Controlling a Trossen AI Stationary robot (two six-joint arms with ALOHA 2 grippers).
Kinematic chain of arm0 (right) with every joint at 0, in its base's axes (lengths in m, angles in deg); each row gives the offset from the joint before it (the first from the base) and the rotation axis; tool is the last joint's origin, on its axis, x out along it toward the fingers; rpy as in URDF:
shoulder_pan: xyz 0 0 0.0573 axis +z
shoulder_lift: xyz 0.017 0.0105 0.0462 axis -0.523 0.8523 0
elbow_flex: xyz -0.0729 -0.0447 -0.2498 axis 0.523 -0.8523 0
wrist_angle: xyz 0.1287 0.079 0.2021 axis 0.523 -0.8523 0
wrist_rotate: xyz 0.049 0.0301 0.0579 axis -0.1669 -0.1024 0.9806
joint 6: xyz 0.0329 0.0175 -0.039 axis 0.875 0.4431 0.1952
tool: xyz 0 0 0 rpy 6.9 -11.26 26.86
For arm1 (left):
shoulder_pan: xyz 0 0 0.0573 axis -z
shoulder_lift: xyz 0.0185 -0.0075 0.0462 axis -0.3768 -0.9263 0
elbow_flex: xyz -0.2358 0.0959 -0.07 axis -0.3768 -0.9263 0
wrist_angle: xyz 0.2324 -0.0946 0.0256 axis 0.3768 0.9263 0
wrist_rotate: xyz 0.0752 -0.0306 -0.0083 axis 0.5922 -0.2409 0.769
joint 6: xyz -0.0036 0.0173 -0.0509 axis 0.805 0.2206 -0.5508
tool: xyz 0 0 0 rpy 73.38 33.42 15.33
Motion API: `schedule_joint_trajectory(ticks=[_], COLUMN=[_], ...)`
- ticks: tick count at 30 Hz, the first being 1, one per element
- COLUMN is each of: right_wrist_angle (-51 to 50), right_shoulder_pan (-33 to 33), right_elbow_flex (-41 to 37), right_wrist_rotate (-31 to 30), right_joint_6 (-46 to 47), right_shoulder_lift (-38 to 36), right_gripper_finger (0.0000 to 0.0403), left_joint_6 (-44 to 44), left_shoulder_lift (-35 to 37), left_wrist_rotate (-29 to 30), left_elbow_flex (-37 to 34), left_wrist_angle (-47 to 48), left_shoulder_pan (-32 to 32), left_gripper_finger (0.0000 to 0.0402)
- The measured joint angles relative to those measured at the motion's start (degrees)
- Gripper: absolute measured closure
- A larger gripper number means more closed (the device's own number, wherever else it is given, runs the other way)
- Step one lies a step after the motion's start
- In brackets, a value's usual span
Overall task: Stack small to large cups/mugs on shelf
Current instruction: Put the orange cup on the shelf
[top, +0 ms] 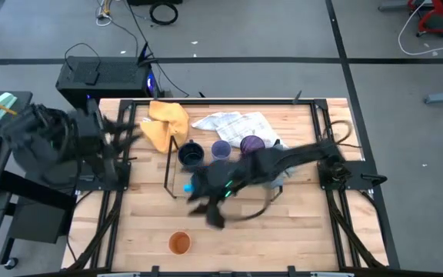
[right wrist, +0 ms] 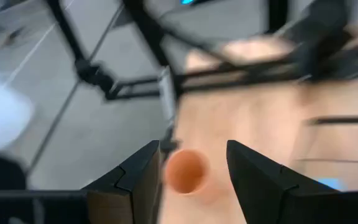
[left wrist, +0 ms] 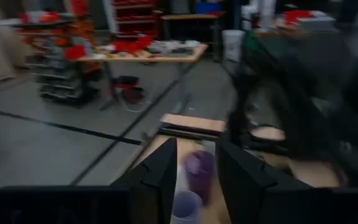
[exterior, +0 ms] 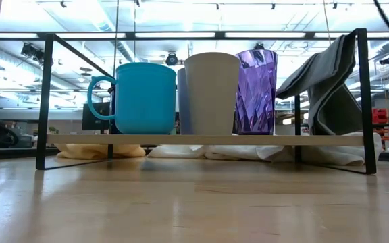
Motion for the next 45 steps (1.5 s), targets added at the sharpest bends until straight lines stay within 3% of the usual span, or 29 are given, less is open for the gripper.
schedule_joint_trajectory(ticks=[9,13,16,18,20,23,28,33,38,45], right_wrist_angle=[-5.77,-5.33,-5.53,-5.81,-5.92,-7.31,-10.39,-11.34,-11.58,-14.11], right_shoulder_pan=[-4.55,-6.64,-8.28,-8.92,-9.4,-9.8,-9.84,-9.86,-9.86,-9.86], right_elbow_flex=[0.11,0.26,0.22,0.13,0.13,0.19,0.06,0.08,0.08,0.15], right_wrist_rotate=[-17.63,-20.53,-20.96,-20.91,-20.93,-20.97,-20.78,-20.76,-20.76,-20.76], right_joint_6=[-4.8,-6.6,-6.79,-6.77,-6.68,-6.31,-6.33,-6.79,-6.75,-5.51], right_shoulder_lift=[-20.53,-26.88,-29.67,-30.77,-31.72,-32.26,-30.85,-30.53,-31.36,-33.15], right_gripper_finger=[0.0215,0.0215,0.0215,0.0215,0.0215,0.0215,0.0215,0.0215,0.0215,0.0215], left_joint_6=[-12.25,-28.36,-46.42,-55.28,-56.16,-61.52,-66.83,-61.31,-53.3,-49.13], left_shoulder_lift=[-13.26,-20.2,-25.71,-28.42,-29.25,-29.32,-27.98,-28.31,-31.31,-37.36], left_wrist_rotate=[2.15,9.06,9.28,7.06,0.87,-13.31,-28.51,-46.04,-54.87,-67.58], left_elbow_flex=[-0.12,-0.04,-0.11,-0.46,-2.53,-4.39,-5.58,-5.82,-5.77,-5.81], left_wrist_angle=[2.48,9.47,19.78,21.49,19.75,18.99,19.37,17.2,10.29,17.15], left_shoulder_pan=[8.15,11.07,12.53,13.16,13.2,11.46,6.08,-3.12,-9.91,-11.8], left_gripper_finger=[0.0287,0.0283,0.0281,0.0281,0.0283,0.0288,0.0287,0.0278,0.0272,0.0275])
